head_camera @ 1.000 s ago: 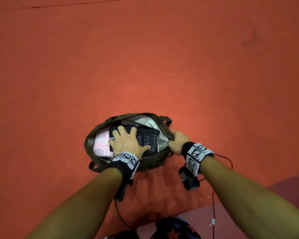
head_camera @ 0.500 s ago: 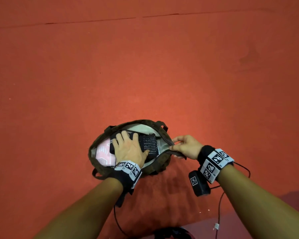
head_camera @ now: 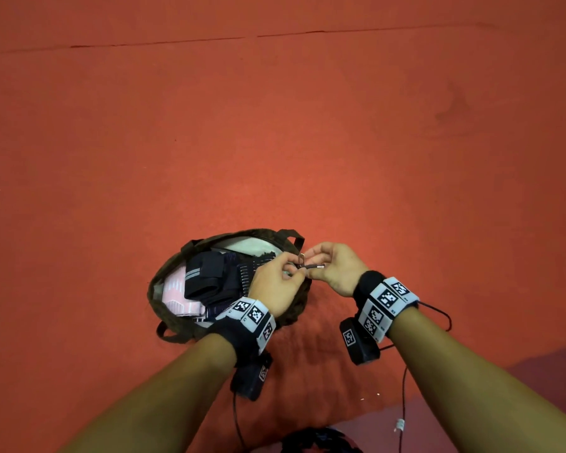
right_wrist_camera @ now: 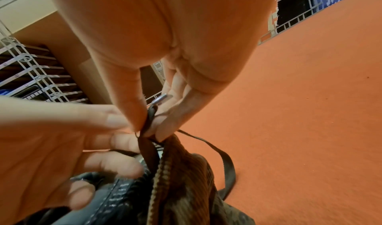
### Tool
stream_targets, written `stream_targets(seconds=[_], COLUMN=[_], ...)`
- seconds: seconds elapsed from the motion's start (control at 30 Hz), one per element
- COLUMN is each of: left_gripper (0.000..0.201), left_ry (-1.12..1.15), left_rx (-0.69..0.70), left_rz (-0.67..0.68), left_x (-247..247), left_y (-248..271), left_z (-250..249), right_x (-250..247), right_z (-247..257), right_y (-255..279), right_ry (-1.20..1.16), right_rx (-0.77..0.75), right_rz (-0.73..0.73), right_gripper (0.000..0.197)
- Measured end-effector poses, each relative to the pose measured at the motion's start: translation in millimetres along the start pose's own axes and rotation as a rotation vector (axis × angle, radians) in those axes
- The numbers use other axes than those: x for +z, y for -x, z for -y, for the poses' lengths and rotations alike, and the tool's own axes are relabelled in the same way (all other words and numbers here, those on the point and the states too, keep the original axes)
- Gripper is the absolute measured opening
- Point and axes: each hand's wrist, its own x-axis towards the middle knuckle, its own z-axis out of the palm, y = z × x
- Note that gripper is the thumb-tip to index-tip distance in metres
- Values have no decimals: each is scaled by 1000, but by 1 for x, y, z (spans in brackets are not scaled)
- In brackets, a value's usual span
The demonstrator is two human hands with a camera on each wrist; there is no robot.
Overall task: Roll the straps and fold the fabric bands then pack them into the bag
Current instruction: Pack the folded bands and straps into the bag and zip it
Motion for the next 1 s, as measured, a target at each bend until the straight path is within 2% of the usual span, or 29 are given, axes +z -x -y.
stream_targets(seconds=[0.13,0.37,0.47,0.63,0.77,0.9,1.0], left_gripper=[9,5,9,14,15,11,16], left_ry=[113,1,-167,-598,-725,-816,-833], left_rx=[-38,-105,-78,30,66,134,58], left_rz=[-59,-79,-73,-205,-236,-282,-249], left_x=[10,11,9,0,-7,-17,-30], left_y=[-3,-2,2,8,8,5,4], left_z=[3,-7,-18,-31,-22,-9,5], right_x=[1,-11,-20,-30,-32,-29,-27], right_z=[-7,-22,-24,-30,-30,-33,-43], right_y=[5,10,11,7,2,-1,-3], right_ry=[-4,41,115,122,88,217,269], right_rx=[-33,-9,-12,38,103,119,168], right_rz=[-71,-161,-212,-294,-318,-335,-361], right_gripper=[20,15,18,21,20,10,13])
